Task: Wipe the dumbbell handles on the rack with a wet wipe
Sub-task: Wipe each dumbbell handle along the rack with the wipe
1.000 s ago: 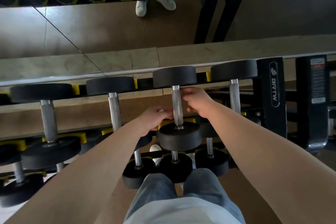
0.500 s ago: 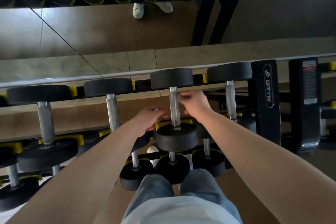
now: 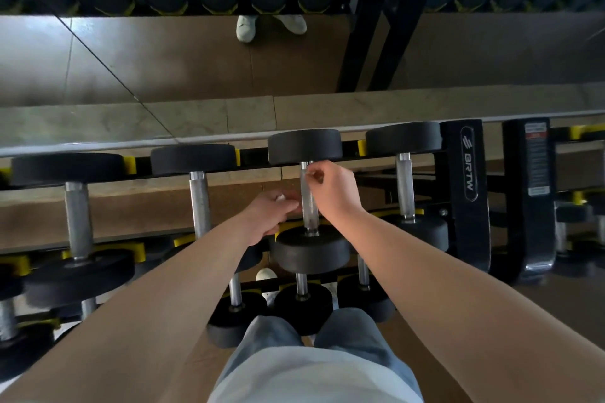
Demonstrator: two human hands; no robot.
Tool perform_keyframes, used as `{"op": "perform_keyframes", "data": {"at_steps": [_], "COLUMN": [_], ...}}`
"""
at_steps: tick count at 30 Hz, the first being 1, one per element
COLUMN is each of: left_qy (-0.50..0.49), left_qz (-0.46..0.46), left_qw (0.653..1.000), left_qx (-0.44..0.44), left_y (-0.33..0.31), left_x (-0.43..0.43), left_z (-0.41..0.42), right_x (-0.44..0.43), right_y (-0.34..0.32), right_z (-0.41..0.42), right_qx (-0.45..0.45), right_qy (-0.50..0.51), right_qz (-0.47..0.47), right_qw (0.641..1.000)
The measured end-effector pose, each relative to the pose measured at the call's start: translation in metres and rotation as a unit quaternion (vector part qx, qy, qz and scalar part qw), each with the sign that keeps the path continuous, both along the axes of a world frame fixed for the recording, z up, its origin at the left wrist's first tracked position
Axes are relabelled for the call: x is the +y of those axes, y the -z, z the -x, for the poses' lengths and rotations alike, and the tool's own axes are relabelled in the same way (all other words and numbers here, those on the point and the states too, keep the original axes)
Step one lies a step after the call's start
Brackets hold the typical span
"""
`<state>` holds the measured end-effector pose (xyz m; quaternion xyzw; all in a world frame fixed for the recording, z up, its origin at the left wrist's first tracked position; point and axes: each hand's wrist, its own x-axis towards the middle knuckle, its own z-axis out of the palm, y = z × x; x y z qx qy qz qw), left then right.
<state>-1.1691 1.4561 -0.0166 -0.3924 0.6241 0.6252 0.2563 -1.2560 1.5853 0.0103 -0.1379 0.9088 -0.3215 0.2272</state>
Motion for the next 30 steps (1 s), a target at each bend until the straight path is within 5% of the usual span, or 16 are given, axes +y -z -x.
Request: {"op": "perform_keyframes", "data": {"at_steps": [6, 10, 15, 19, 24, 30], "left_qy": [-0.004, -0.002, -0.007, -0.021, -0.007, 0.011], "left_qz": [-0.008, -0.005, -0.021, -0.029, -0.022, -0.035], "left_qw": [1.000, 1.000, 0.999, 0.999, 0.999, 0.999], "left_qx": [-0.010, -0.016, -0.042, -0.033, -0.024, -0.011], "left_y": [0.002, 0.000, 0.002, 0.004, 0.014, 0.009], "left_x": [-0.003, -0.004, -0.008, -0.010, -0.005, 0.001], "left_z": [-0.002, -0.003, -0.009, -0.015, -0.012, -0.011], "right_x": [0.017, 0.021, -0.004, 0.004, 0.036, 0.020], "right_y": [0.008, 0.012, -0.002, -0.005, 0.009, 0.008], "right_z": [-0.019, -0.025, 0.000, 0.001, -0.023, 0.001], "right_qx": [-0.044, -0.054, 0.090, 0.023, -0.074, -0.035], "right_qy": [-0.237, -0.278, -0.155, -0.121, -0.224, -0.032], "right_qz": [-0.149, -0.198, -0.100, -0.106, -0.232, -0.095], "right_qw": [0.959, 0.938, 0.979, 0.987, 0.944, 0.994]}}
